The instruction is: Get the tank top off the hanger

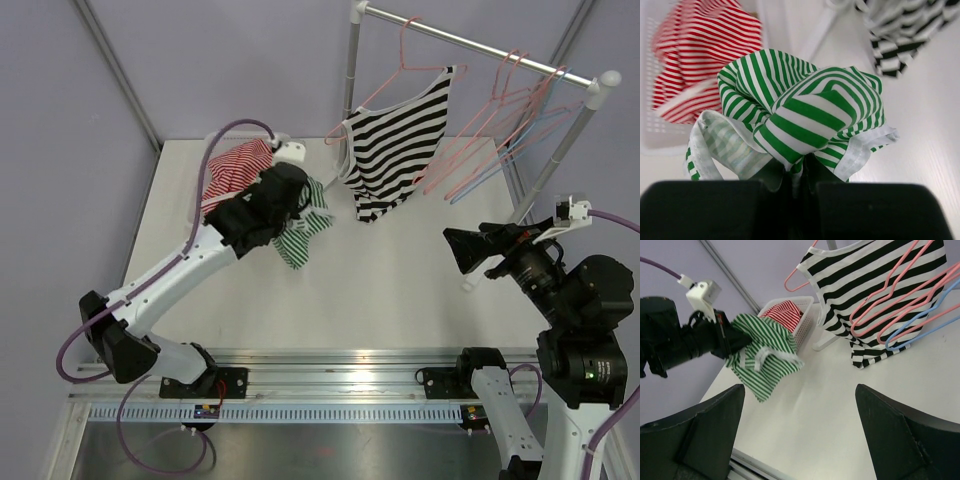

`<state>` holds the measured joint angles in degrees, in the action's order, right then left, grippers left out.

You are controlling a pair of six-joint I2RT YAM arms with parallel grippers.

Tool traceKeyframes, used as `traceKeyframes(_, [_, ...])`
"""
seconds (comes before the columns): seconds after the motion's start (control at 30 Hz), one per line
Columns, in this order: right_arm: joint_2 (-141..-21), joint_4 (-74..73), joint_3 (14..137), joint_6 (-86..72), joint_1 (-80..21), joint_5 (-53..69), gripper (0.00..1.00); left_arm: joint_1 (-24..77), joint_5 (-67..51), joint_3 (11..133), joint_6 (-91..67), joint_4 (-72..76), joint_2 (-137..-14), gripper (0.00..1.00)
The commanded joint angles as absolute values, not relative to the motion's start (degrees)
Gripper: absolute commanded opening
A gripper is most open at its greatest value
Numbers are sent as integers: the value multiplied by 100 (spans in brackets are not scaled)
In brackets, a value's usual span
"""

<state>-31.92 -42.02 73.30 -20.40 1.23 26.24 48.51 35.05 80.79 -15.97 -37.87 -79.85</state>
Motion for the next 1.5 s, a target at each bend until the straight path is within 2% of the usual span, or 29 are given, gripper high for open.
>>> traceKeyframes(0.0, [-3190,-3762,7251,-2171,141,2794,100,3948,3253,8718,-1161,-3744,-7901,0])
traceKeyframes(0.13, [-3217,-3604,7198,-2276,141,2953,100,2815,2332,9725,-1002,-3840,-8488,0])
traceKeyframes(0.27, [-3269,-3533,7172,-2294,141,3102,100,1761,1479,11051,-635,-4148,-9839,0])
traceKeyframes(0.43, [-3305,-3507,7154,-2294,141,3313,100,1205,1047,12611,-369,-4763,-11388,0])
traceKeyframes(0.63, [-3357,-3244,7032,-2425,141,3533,99,677,-147,12885,-799,-5035,-12899,0])
traceKeyframes(0.87, [-3612,-2708,6890,-2689,141,4156,99,466,-921,13078,-1283,-5695,-14343,0])
traceKeyframes(0.97, [-3735,-2515,6917,-2759,141,4429,99,405,-1063,12947,-1450,-5625,-14134,9])
traceKeyframes(1.0, [-3735,-2357,6873,-2995,141,4464,99,378,-1090,12938,-1468,-5581,-14037,19])
traceKeyframes(1.03, [-3692,-2016,6812,-3145,141,4430,100,343,-1090,12929,-1520,-5572,-13906,25])
traceKeyframes(1.1, [-3639,-1357,6496,-3757,141,4604,99,290,-1081,12955,-1555,-5546,-13450,42])
traceKeyframes(1.13, [-3656,-675,6391,-3962,141,4719,100,255,-1046,12999,-1590,-5572,-13282,58])
traceKeyframes(1.23, [-4128,-246,6476,-4596,141,4895,100,106,-1115,13332,-1722,-5730,-12771,78])
traceKeyframes(1.27, [-4287,-246,6730,-4623,141,4983,100,1,-1212,13620,-1766,-5800,-12692,82])
traceKeyframes(1.3, [-4585,-168,6959,-4658,132,5018,100,-148,-1439,13719,-1845,-5896,-12509,99])
traceKeyframes(1.47, [-5535,-238,7881,-4552,132,4940,99,-342,-1959,13545,-1960,-5836,-11682,99])
